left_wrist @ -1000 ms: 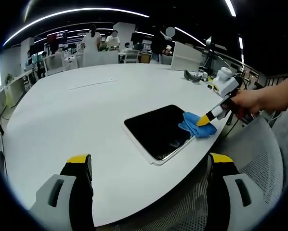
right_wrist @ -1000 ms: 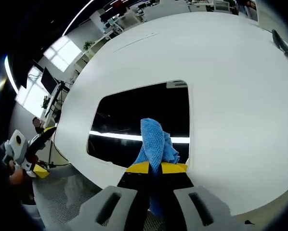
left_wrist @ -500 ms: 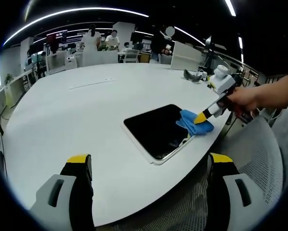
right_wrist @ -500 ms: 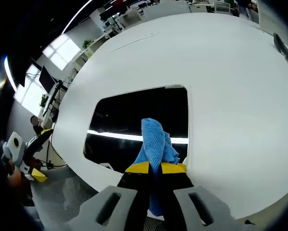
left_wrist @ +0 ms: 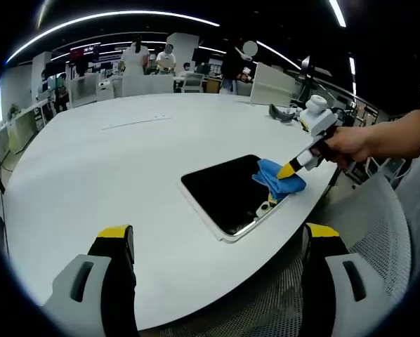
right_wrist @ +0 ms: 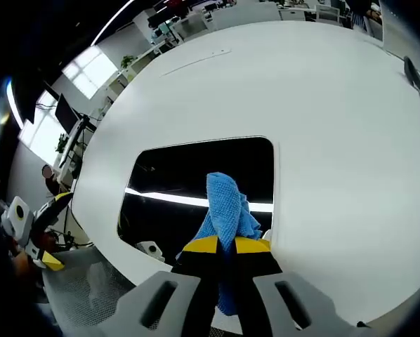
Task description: Wipe the mirror surface with the cleaning cloth until all visible marks leave the cleaned area.
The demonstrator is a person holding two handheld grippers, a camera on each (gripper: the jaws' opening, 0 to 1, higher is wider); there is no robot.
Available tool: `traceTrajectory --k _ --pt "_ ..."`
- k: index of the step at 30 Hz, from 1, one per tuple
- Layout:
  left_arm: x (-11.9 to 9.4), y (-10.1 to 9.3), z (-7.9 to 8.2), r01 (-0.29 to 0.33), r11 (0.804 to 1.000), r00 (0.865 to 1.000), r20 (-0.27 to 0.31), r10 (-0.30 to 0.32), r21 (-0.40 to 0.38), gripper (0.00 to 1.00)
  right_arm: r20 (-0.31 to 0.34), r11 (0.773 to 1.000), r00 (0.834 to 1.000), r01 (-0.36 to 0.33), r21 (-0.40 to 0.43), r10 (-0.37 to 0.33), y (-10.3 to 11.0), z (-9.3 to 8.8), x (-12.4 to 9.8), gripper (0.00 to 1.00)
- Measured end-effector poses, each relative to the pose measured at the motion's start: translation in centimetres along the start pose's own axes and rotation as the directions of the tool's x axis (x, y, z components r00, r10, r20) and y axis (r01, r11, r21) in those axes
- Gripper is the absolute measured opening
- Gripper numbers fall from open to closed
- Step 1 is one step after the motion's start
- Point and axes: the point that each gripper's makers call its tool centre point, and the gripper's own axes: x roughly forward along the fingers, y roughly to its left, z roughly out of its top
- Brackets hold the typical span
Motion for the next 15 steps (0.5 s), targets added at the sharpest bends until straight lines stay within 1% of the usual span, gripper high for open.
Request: traceTrajectory --k 7,15 --pt "-0.1 -0.1 -0.2 0.002 1.0 1.0 -0.009 -0.002 -0.005 0.99 0.006 1.0 1.0 0.005 -0.018 -0.005 -0.3 1.1 0.4 0.0" --pt "-0.2 0.1 0.1 0.001 1.0 1.0 0.005 -0.001 -0.013 0.99 0.004 0.999 1.0 0.014 -0.039 -0.014 -0.5 2.4 0.9 0.0"
